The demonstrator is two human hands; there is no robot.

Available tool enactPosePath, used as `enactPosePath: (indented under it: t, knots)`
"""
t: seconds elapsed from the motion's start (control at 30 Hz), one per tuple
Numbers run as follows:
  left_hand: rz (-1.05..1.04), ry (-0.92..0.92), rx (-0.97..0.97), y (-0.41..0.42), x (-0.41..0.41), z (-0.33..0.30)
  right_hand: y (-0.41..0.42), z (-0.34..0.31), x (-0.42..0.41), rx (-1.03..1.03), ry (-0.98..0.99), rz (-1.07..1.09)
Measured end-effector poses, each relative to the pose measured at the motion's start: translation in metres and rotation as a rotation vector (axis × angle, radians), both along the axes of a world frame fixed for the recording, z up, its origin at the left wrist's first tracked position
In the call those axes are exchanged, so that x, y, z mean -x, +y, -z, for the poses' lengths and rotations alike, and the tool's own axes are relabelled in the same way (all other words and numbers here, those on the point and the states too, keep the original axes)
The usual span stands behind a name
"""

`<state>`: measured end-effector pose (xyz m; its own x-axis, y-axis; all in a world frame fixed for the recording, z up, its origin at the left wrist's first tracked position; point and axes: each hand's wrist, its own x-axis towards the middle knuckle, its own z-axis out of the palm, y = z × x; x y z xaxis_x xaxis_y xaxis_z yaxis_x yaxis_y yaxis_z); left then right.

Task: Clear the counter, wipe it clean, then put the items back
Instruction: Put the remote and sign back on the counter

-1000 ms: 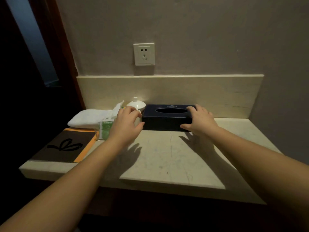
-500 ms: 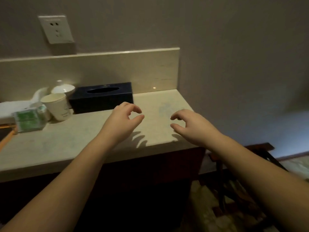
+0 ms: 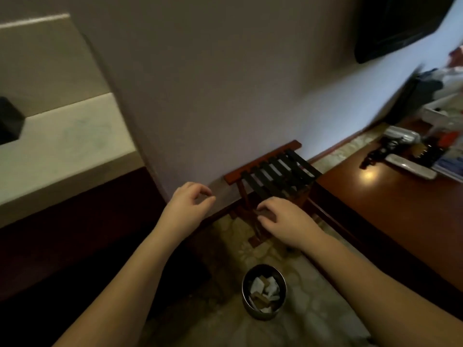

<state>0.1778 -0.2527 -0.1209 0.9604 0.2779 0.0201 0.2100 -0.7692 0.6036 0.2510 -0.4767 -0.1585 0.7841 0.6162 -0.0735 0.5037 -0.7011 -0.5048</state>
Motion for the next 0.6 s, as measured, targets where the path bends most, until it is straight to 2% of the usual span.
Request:
enactPosePath:
  t: [0.23, 0.6]
  knots:
    - [0.178, 0.179, 0.000, -0.095, -0.035, 0.041, -0.109, 0.048, 0.012, 0.052, 0.140, 0.167]
    - [0.388, 0.271, 0.014, -0.179, -0.097, 0.085, -0.212, 0.087, 0.019, 0.104, 0.273, 0.470]
